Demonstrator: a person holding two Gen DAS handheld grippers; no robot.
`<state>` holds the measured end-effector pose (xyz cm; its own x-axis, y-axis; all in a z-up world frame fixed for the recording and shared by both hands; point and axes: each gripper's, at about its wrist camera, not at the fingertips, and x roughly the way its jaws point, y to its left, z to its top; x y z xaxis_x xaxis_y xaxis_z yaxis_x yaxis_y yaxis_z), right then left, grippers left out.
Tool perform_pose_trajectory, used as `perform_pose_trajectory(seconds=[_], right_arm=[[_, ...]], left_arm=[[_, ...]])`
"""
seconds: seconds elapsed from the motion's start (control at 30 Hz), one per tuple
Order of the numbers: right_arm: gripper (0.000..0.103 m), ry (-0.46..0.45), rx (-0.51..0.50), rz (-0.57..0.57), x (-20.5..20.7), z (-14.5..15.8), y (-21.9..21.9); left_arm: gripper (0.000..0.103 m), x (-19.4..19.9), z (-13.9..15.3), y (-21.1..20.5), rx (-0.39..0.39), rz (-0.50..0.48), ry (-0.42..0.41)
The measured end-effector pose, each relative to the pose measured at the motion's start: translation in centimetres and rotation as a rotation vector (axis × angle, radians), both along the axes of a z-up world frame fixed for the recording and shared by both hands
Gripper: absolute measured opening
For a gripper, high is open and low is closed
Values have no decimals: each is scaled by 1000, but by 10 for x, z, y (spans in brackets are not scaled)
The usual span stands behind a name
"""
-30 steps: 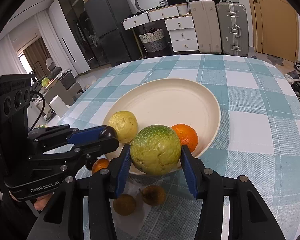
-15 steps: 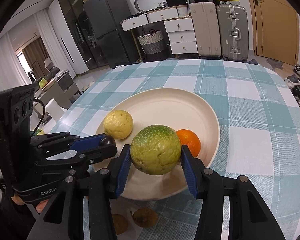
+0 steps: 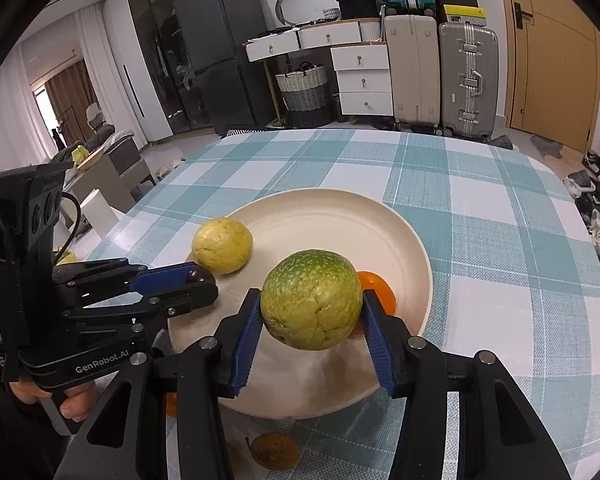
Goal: Organize fruits
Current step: 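Open the left gripper over the plate while the right gripper releases the green citrus there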
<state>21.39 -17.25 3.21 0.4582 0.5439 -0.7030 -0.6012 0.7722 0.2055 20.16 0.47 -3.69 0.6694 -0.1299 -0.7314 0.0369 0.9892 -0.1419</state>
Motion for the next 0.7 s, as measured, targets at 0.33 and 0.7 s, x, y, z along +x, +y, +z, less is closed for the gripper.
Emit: perform_pose_trajectory(seconds=[0.33,0.7], right_arm=[[61,-80,-3,-36,-9,16,-8],[103,-69,27,-87,-38,28,-40]], left_arm=[[27,-8,10,9,-13,32,-29],[93,-53,32,20,6,85,-95]])
